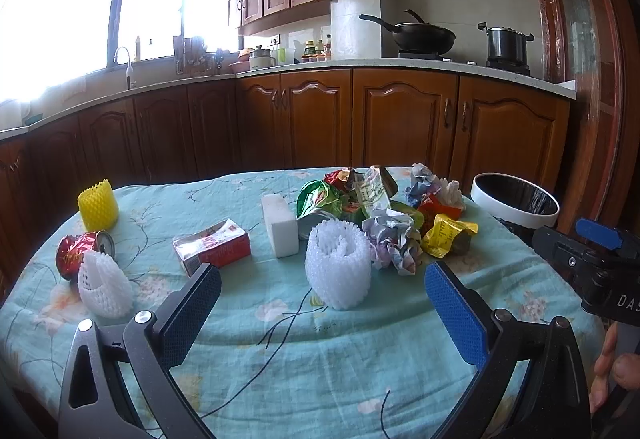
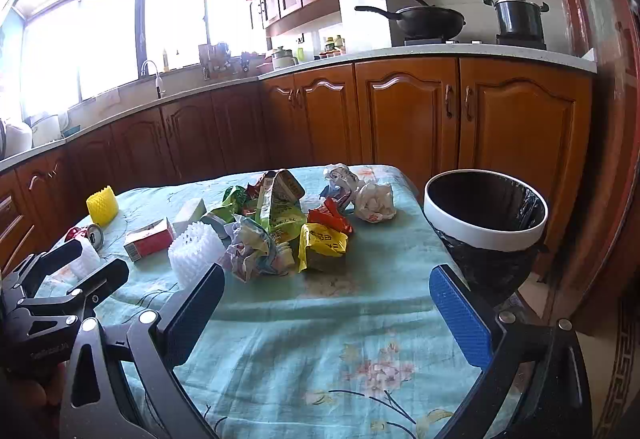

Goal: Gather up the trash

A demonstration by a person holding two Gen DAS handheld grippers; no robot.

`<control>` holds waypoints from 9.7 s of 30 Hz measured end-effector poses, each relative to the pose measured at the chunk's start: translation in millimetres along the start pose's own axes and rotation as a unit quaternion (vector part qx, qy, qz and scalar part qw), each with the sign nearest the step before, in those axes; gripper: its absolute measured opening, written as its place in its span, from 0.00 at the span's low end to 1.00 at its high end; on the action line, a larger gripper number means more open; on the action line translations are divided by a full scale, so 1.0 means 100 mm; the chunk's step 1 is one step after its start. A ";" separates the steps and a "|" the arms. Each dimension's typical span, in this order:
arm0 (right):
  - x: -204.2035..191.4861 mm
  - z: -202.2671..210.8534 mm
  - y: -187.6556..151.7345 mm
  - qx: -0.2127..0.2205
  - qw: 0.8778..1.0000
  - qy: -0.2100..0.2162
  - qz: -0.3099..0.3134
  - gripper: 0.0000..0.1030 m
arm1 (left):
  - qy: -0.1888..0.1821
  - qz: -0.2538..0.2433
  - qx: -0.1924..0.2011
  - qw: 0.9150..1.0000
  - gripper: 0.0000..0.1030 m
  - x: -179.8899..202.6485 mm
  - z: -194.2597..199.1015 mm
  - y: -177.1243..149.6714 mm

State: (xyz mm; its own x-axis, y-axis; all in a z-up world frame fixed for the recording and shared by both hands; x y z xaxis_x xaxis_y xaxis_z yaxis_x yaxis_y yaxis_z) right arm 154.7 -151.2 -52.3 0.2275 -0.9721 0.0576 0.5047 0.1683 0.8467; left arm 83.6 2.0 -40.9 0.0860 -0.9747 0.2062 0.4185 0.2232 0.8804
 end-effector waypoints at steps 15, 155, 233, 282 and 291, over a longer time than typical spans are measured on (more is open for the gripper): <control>-0.01 0.04 0.04 0.017 1.000 -0.002 0.002 1.00 | -0.002 0.010 0.007 1.000 0.99 -0.03 0.03 0.04; 2.34 -0.94 -0.06 -0.089 0.979 0.018 -0.182 0.77 | -0.195 -0.021 -0.184 0.963 0.73 1.98 -2.37 0.45; 0.25 -0.87 -0.04 -0.108 0.981 0.137 -0.083 0.09 | -0.144 -0.006 -0.207 0.968 0.45 -0.02 -1.32 0.44; 2.46 -0.95 -0.02 -0.095 0.982 0.008 -0.163 0.09 | -0.221 -0.071 -0.249 0.940 0.45 2.39 -2.82 0.44; 2.63 -1.16 -0.05 -0.122 0.980 0.005 -0.155 0.10 | -0.202 -0.083 -0.273 0.937 0.45 2.65 -3.24 0.34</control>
State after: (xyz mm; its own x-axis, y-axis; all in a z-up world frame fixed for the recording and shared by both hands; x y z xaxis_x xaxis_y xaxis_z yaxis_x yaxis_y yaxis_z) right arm 308.4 -389.2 -103.0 0.0389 -0.9815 -0.1877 0.7346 -0.0992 0.6712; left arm 413.0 -252.0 -94.7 -0.3239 -0.8878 0.3271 0.8059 -0.0778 0.5869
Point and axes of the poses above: each gripper's, at about its wrist camera, not at the fingertips, and z roughly against the way its jaws point, x to its right, y to its top, the point moved 9 cm from there along -z, roughly the way its jaws point, and after that the axes turned 13 degrees about z, right-handed, at the moved point
